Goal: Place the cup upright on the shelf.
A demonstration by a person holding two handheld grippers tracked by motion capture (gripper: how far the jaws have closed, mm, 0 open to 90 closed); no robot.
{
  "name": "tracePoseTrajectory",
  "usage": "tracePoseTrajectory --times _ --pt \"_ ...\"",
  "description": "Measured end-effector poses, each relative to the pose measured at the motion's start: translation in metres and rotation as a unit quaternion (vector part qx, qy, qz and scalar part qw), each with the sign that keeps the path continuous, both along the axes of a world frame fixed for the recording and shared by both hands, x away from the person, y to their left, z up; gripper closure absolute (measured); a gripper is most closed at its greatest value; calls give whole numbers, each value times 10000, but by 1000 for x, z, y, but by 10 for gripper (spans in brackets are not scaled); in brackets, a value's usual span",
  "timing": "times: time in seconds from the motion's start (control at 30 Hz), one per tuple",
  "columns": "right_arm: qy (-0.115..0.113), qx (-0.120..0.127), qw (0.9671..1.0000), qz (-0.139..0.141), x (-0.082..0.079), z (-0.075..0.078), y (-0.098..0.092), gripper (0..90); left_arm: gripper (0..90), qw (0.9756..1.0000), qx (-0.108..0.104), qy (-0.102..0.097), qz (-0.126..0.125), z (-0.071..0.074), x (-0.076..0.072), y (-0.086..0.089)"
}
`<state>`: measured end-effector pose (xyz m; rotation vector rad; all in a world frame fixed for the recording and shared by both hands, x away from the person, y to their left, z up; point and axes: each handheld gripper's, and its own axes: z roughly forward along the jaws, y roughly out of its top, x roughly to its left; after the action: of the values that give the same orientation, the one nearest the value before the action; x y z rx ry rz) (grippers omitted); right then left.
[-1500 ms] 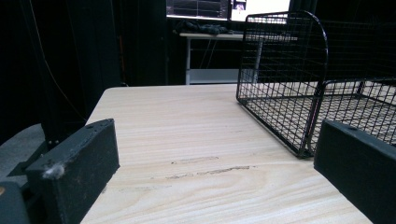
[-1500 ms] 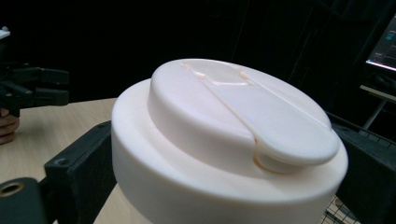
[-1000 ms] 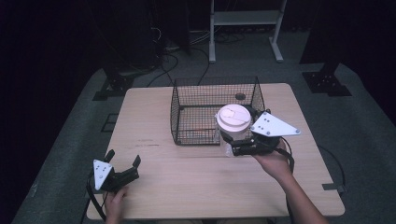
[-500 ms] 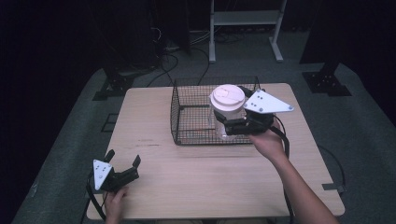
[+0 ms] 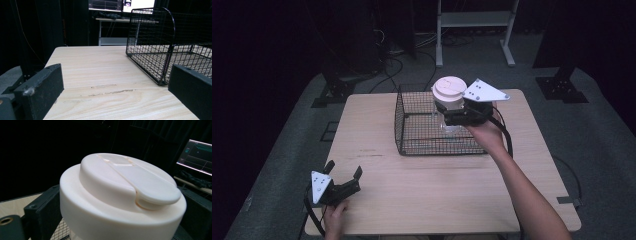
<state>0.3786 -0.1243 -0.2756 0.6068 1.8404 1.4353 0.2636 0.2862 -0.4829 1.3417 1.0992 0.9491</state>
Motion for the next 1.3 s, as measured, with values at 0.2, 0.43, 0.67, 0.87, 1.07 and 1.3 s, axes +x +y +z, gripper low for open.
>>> tracePoseTrajectory --times 0.2,0.43,0.67,0.87,1.07,1.3 --pt "39 22 10000 -88 18 -4 5 41 0 10000 4 6 6 0 0 0" --pt "117 89 9997 -180 39 -12 9 41 0 10000 -6 1 -5 0 0 0" --pt "156 70 9995 -247 52 -21 12 42 0 10000 -10 1 -5 0 0 1" --pt "216 102 9993 -284 65 -30 16 42 0 10000 -17 -2 -3 0 0 1" --pt "326 135 9989 -302 78 -42 19 41 0 10000 -25 -3 -7 0 0 1" --pt "411 70 9985 -360 88 -54 23 42 0 10000 -39 -14 -15 0 0 1"
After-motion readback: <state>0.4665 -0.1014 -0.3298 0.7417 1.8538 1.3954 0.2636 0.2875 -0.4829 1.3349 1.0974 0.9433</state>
